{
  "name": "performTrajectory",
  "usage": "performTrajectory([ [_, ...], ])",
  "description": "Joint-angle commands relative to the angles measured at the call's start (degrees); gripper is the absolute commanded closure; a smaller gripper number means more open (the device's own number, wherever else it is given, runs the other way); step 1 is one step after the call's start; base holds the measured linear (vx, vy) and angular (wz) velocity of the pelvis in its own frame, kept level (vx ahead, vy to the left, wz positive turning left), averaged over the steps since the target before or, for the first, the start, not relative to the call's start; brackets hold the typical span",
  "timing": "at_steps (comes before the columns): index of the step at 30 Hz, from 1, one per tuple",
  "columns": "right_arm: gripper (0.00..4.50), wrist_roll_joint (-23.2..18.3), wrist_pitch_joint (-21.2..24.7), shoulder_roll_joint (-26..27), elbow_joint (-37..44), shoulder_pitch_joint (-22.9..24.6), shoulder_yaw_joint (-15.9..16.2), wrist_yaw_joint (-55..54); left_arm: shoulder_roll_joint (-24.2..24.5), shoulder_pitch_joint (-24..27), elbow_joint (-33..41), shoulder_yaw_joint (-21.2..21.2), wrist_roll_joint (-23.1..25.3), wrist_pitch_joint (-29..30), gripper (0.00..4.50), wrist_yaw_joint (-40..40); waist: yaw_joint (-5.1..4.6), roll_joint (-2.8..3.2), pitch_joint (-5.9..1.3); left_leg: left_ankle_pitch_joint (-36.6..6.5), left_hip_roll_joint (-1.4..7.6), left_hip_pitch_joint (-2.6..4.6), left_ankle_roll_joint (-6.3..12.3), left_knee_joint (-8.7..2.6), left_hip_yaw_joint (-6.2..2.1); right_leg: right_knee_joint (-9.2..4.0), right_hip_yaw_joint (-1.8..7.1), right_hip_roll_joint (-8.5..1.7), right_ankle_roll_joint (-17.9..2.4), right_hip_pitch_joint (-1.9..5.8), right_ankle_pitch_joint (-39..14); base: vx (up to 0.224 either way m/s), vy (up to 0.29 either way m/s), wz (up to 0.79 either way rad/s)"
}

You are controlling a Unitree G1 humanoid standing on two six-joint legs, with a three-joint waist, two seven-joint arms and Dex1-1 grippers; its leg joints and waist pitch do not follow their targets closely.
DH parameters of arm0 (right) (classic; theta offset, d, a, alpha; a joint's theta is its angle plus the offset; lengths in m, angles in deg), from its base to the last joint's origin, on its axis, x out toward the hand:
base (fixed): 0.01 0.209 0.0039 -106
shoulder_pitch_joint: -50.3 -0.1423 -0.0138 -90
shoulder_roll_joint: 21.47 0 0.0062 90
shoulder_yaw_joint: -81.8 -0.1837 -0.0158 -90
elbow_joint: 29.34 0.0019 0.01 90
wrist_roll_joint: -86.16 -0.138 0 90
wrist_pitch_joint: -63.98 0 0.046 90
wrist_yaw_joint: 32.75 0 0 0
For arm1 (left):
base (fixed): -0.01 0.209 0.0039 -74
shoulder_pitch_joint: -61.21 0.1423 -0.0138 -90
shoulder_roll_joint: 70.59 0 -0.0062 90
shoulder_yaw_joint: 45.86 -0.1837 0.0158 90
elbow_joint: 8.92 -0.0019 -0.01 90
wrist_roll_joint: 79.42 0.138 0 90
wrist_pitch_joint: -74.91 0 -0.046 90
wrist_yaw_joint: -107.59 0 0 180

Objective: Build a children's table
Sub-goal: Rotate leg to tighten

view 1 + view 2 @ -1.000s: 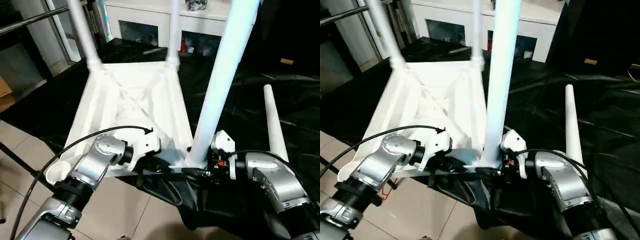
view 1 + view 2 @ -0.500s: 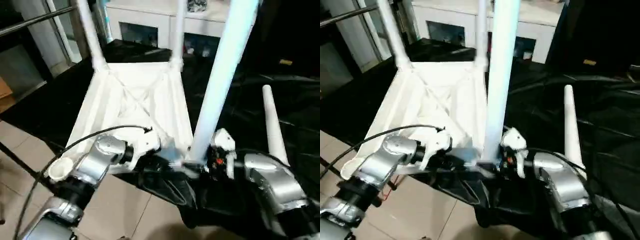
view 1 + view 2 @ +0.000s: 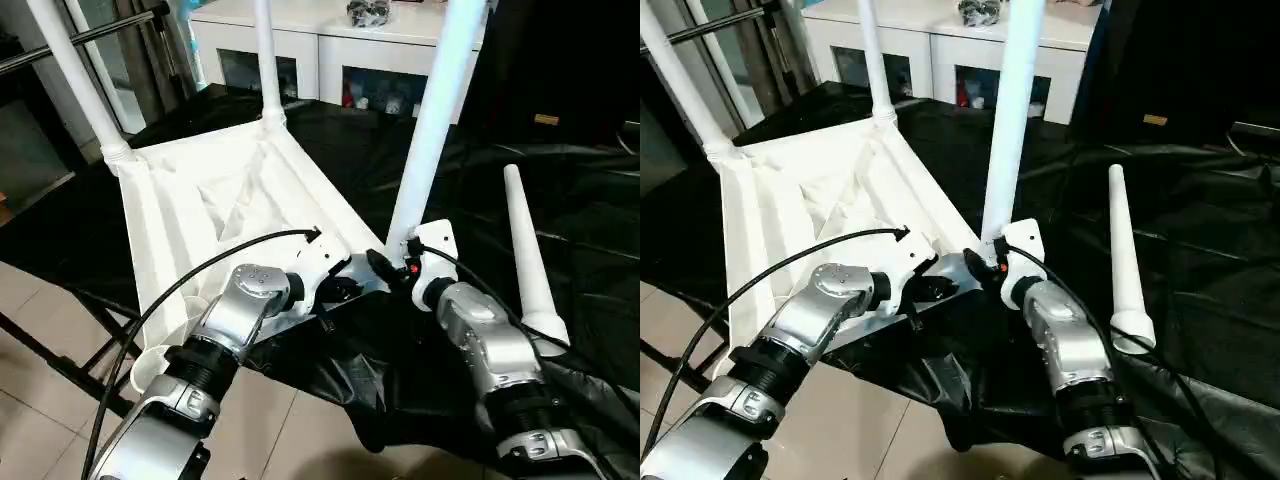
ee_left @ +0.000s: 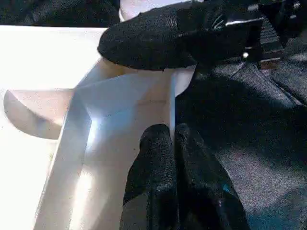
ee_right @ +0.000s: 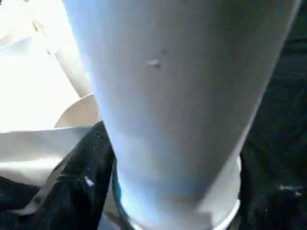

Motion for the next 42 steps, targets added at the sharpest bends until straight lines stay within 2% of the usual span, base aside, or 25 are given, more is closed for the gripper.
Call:
performTrajectory([
  [1, 0.80, 0.44, 0.72, 1.41, -1.87, 0.76, 3.42, 3.73, -1.18, -0.60, 2.34, -0.90, -1.43, -3.00, 4.50, 2.96, 0.13, -0.41, -2.91, -8.71, 0.72, -0.46, 2.36, -4.04, -0.22, -4.96, 2.16, -3.81, -10.50, 3.05, -13.25, 0.000, 0.000, 0.00],
  [3, 0.80, 0.13, -0.44, -0.78, 0.59, 1.23, 5.51, 8.90, 0.56, -0.01, 3.38, -1.98, -1.88, -4.43, 4.50, 6.36, 0.10, -0.34, -3.00, -8.52, 0.71, -0.57, 2.62, -4.01, -0.30, -4.87, 2.12, -3.85, -10.62, 3.26, -12.52, 0.000, 0.000, 0.00],
  [4, 0.80, -0.26, -0.88, -1.89, 1.95, 1.63, 6.60, 11.40, 1.30, 0.32, 4.00, -2.41, -2.15, -4.80, 4.50, 7.71, 0.00, -0.41, -3.07, -7.67, 0.72, -0.76, 3.06, -3.88, -0.22, -4.65, 2.21, -3.80, -10.93, 3.39, -10.48, 0.000, 0.000, 0.00],
  [5, 0.80, -0.70, -1.48, -3.47, 3.78, 2.25, 7.86, 14.67, 2.25, 0.74, 4.76, -2.90, -2.46, -5.20, 4.50, 9.48, 0.09, -0.15, -3.08, -7.44, 0.83, -0.69, 3.20, -3.85, -0.27, -4.55, 2.21, -3.87, -11.23, 3.34, -9.56, 0.000, 0.000, 0.00],
  [6, 0.80, -1.33, -1.98, -5.10, 5.59, 2.99, 8.87, 18.17, 3.31, 1.24, 5.61, -3.51, -2.84, -5.99, 4.50, 11.75, 0.12, -0.30, -3.14, -6.89, 0.90, -0.62, 3.69, -3.74, -0.21, -4.34, 2.23, -3.77, -11.89, 3.40, -7.46, 0.000, 0.000, 0.00],
  [8, 0.80, -2.20, -2.51, -7.30, 7.84, 3.98, 9.99, 22.74, 4.56, 1.83, 6.66, -4.15, -3.24, -6.13, 4.50, 14.27, 0.25, -0.23, -3.31, -5.32, 1.00, -0.77, 4.74, -3.56, -0.20, -3.80, 2.26, -3.76, -12.93, 3.60, -3.27, 0.000, 0.000, 0.00],
  [10, 0.80, -3.17, -2.50, -9.95, 9.95, 5.02, 10.86, 27.45, 5.94, 2.45, 7.66, -4.67, -3.55, -7.13, 4.50, 16.88, 0.61, -0.14, -3.37, -4.38, 1.12, -0.51, 5.76, -3.42, -0.10, -3.51, 2.23, -3.73, -14.34, 3.40, -0.53, 0.000, 0.000, 0.00],
  [13, 0.80, -3.86, -2.44, -12.29, 11.44, 5.81, 11.42, 31.54, 7.25, 3.14, 8.76, -5.10, -4.17, -7.38, 4.50, 19.59, 1.10, -0.16, -3.30, -4.82, 1.27, -0.44, 5.92, -3.45, -0.05, -3.41, 2.27, -3.81, -14.74, 3.44, -0.38, 0.000, 0.000, 0.00],
  [17, 0.80, -5.08, -1.41, -15.13, 13.45, 6.72, 12.52, 36.90, 9.09, 4.01, 9.74, -6.00, -4.36, -8.32, 4.50, 22.75, 1.20, -0.33, -3.09, -6.57, 1.25, -0.39, 5.11, -3.58, 0.00, -3.81, 2.25, -3.86, -14.12, 3.44, -4.53, 0.000, 0.000, 0.00],
  [19, 1.07, -6.66, 0.61, -18.25, 15.83, 7.57, 14.09, 42.40, 11.03, 4.52, 9.90, -6.74, -4.08, -9.10, 4.50, 25.38, 1.23, -0.39, -3.01, -6.91, 1.19, -0.52, 4.99, -3.62, -0.04, -3.89, 2.19, -3.84, -13.85, 3.55, -5.57, 0.000, 0.000, 0.00],
  [21, 1.18, -6.96, 1.42, -19.00, 16.49, 7.68, 14.66, 43.96, 11.79, 4.46, 9.56, -6.83, -3.73, -9.48, 4.50, 26.12, 1.56, -0.09, -3.00, -7.10, 1.39, -0.34, 5.18, -3.59, 0.03, -3.91, 2.23, -3.74, -13.63, 3.31, -5.90, 0.000, 0.000, 0.00],
  [23, 1.51, -6.86, 1.60, -18.69, 16.47, 7.61, 14.70, 43.98, 11.81, 4.29, 9.35, -6.69, -3.62, -9.58, 4.50, 26.11, 1.66, -0.31, -2.92, -7.94, 1.30, -0.34, 4.43, -3.69, 0.02, -4.10, 2.20, -3.86, -13.26, 3.25, -8.06, 0.000, 0.000, 0.00],
  [24, 1.51, -6.94, 1.73, -18.68, 16.53, 7.65, 14.70, 44.24, 11.77, 4.23, 9.29, -6.63, -3.60, -9.62, 4.50, 26.17, 1.68, -0.37, -2.93, -7.96, 1.30, -0.31, 4.27, -3.70, 0.02, -4.13, 2.23, -3.91, -13.09, 3.24, -8.55, 0.000, 0.000, 0.00],
  [26, 1.66, -7.07, 1.98, -18.27, 16.90, 8.05, 14.82, 44.24, 11.62, 4.36, 9.34, -6.47, -3.59, -9.73, 4.50, 25.97, 1.70, -0.14, -2.96, -7.62, 1.25, -0.32, 3.85, -3.72, -0.05, -4.16, 2.25, -3.94, -12.75, 3.26, -9.47, 0.000, 0.000, 0.00],
  [29, 1.72, -7.19, 2.32, -17.94, 17.47, 8.57, 14.85, 43.72, 11.32, 4.55, 9.52, -6.33, -3.74, -9.51, 4.50, 25.42, 1.69, -0.45, -3.08, -6.52, 1.22, -0.34, 3.88, -3.63, -0.05, -4.01, 2.29, -3.82, -12.68, 3.30, -7.98, 0.000, 0.000, 0.00],
  [31, 1.73, -7.37, 3.14, -16.89, 18.09, 9.33, 14.44, 41.48, 10.11, 4.48, 9.44, -5.62, -4.04, -8.66, 4.50, 23.32, 1.78, -0.42, -3.18, -5.40, 1.22, -0.33, 4.24, -3.52, -0.02, -3.81, 2.29, -3.75, -12.91, 3.27, -6.14, 0.000, 0.000, 0.00],
  [34, 1.75, -5.65, 3.13, -14.00, 15.38, 8.89, 12.82, 35.54, 7.90, 3.44, 8.23, -4.30, -3.84, -6.77, 4.50, 19.39, 1.57, -0.59, -2.97, -6.17, 1.04, -0.41, 3.76, -3.60, 0.04, -4.07, 2.20, -3.76, -12.86, 3.16, -7.67, 0.000, 0.000, 0.00],
  [35, 1.75, -3.24, 3.67, -10.96, 11.19, 7.53, 11.08, 27.79, 5.62, 2.06, 6.50, -3.12, -3.12, -4.96, 4.50, 14.59, 1.46, -0.66, -2.84, -7.37, 0.97, -0.39, 3.17, -3.72, 0.02, -4.35, 2.17, -3.90, -12.28, 3.19, -10.74, 0.000, 0.000, 0.00],
  [36, 1.75, -2.28, 3.77, -9.77, 9.32, 6.88, 10.37, 24.55, 4.55, 1.35, 5.55, -2.59, -2.81, -4.27, 4.50, 12.38, 1.06, -0.63, -2.60, -8.61, 0.84, -0.23, 2.27, -3.89, 0.02, -4.78, 2.10, -3.88, -11.69, 2.90, -14.20, 0.000, 0.000, 0.00],
  [38, 1.75, -1.36, 3.53, -8.32, 7.22, 6.20, 9.46, 20.71, 3.27, 0.55, 4.53, -1.94, -2.53, -3.34, 4.50, 9.73, 0.57, -0.75, -2.67, -9.74, 0.70, -0.29, 1.36, -4.04, -0.29, -5.10, 1.97, -3.93, -9.85, 3.28, -18.86, 0.000, 0.000, 0.00],
  [39, 1.76, -0.61, 3.66, -5.37, 3.69, 4.84, 7.59, 14.05, 0.16, -1.41, 1.92, -0.47, -2.21, -1.70, 4.50, 3.96, 0.32, -0.65, -2.57, -9.47, 0.72, -0.36, 1.34, -4.00, -0.17, -5.25, 2.12, -3.88, -9.54, 2.97, -18.73, 0.000, 0.000, 0.00],
  [40, 1.76, -0.61, 3.66, -5.37, 3.69, 4.84, 7.59, 14.05, 0.16, -1.41, 1.92, -0.47, -2.21, -1.70, 4.50, 3.96, 0.22, -0.50, -2.63, -9.50, 0.64, -0.16, 1.18, -3.88, -0.08, -5.33, 2.15, -3.85, -9.65, 2.75, -18.59, 0.000, 0.000, 0.00],
  [41, 1.76, -0.41, 3.86, -4.25, 2.73, 4.45, 6.92, 11.59, -1.10, -2.13, 0.97, 0.15, -2.14, -1.03, 4.50, 1.70, 0.13, -0.80, -2.83, -9.08, 0.50, -0.30, 1.35, -3.84, -0.19, -5.28, 2.07, -3.73, -9.68, 3.09, -18.03, 0.000, 0.000, 0.00],
  [42, 1.76, -0.39, 3.93, -3.97, 2.51, 4.35, 6.76, 11.02, -1.37, -2.28, 0.77, 0.26, -2.09, -0.91, 4.50, 1.20, 0.15, -0.75, -2.75, -9.03, 0.56, -0.25, 1.61, -3.84, -0.12, -5.33, 2.16, -3.75, -9.80, 2.88, -17.58, 0.000, 0.000, 0.00],
])
